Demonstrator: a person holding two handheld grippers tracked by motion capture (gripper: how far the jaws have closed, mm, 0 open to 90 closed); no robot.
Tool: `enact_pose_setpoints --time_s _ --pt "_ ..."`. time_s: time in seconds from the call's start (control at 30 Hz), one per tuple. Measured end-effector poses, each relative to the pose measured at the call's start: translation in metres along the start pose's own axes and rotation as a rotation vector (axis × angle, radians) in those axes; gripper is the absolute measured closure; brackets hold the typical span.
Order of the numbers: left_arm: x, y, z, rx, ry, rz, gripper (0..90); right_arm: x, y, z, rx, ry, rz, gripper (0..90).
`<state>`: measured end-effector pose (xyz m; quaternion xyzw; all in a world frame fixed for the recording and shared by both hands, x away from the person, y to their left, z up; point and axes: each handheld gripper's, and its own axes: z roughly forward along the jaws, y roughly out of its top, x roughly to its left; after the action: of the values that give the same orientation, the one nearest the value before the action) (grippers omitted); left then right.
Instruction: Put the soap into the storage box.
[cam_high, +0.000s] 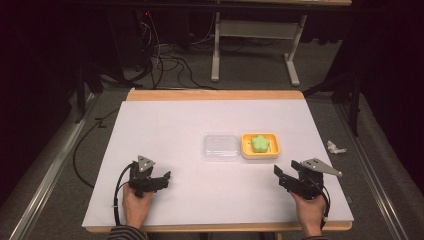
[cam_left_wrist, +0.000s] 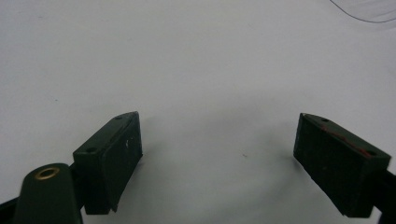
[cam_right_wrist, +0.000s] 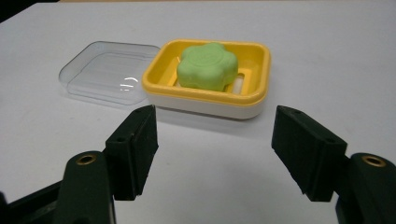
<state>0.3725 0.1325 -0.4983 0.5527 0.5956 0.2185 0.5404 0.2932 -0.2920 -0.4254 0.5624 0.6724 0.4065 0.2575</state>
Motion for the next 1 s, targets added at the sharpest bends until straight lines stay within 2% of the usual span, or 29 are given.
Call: enact_pose_setpoints --time_s 0.17,0.33,0.6,1.0 --pt "0.000 0.000 0.000 0.002 0.000 0.003 15.9 0.005 -0.003 0.005 0.010 0.008 -0.016 32.4" --pt "0.000 0.000 0.000 0.005 0.000 0.000 16.0 0.008 -0.005 0.008 0.020 0.017 -0.011 33.2" --pt "0.000 0.000 0.001 0.008 0.001 0.001 16.0 0.013 -0.011 0.017 0.058 0.030 -0.023 34.1" --pt "0.000 0.000 0.001 0.012 0.002 -0.001 16.0 0.019 -0.017 0.029 0.096 0.029 -0.039 34.4"
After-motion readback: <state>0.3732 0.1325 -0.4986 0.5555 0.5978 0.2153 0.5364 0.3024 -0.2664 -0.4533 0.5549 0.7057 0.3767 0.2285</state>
